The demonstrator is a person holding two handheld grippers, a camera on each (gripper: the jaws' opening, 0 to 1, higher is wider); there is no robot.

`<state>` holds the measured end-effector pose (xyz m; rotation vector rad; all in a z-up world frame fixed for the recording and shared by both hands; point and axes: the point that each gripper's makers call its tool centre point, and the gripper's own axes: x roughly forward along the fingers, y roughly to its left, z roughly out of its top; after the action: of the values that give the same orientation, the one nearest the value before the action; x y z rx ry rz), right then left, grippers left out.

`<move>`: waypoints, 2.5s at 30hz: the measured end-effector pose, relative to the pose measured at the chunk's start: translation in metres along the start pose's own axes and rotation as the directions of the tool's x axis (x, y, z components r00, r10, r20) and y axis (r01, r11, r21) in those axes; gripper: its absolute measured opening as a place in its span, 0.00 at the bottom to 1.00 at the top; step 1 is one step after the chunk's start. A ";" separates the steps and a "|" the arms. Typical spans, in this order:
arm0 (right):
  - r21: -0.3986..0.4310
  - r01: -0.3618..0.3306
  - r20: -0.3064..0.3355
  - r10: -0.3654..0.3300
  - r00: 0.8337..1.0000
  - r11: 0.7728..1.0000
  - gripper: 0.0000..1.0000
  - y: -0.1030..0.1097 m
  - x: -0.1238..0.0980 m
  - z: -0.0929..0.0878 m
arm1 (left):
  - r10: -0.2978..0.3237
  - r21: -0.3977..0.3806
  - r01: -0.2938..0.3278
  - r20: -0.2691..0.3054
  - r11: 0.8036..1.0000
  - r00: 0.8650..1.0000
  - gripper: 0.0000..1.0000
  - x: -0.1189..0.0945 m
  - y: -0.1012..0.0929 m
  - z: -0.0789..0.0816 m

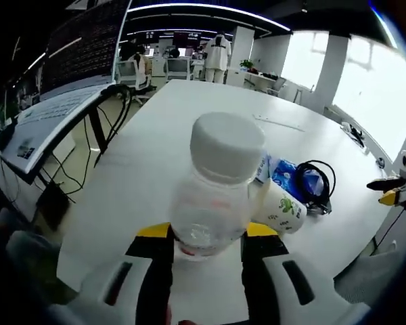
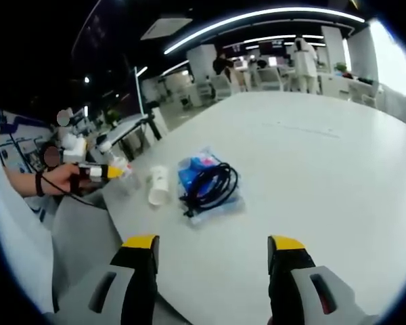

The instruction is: Arrange the tabletop items into an orderly group along one side of the table until the central work area is clear of visible clutter.

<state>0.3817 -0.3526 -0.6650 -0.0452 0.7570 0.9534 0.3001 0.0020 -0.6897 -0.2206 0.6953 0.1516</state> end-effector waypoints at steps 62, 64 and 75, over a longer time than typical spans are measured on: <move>0.068 0.097 -0.035 -0.095 0.995 0.993 0.66 -0.038 -0.018 -0.018 | -0.008 0.034 0.004 0.116 0.999 0.993 0.34 0.159 -0.003 0.157; 0.073 0.098 -0.035 -0.095 0.995 0.993 0.66 -0.038 -0.017 -0.018 | 0.003 0.049 -0.009 0.111 0.999 0.994 0.34 0.163 -0.003 0.152; 0.074 0.087 -0.034 -0.084 0.996 0.993 0.66 -0.038 -0.011 -0.016 | 0.031 0.063 -0.040 0.138 0.997 0.990 0.35 0.159 -0.005 0.147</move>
<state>0.3974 -0.3891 -0.6812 -0.0263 0.8126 0.8438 0.5126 0.0445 -0.6822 -0.1336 0.5668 0.1759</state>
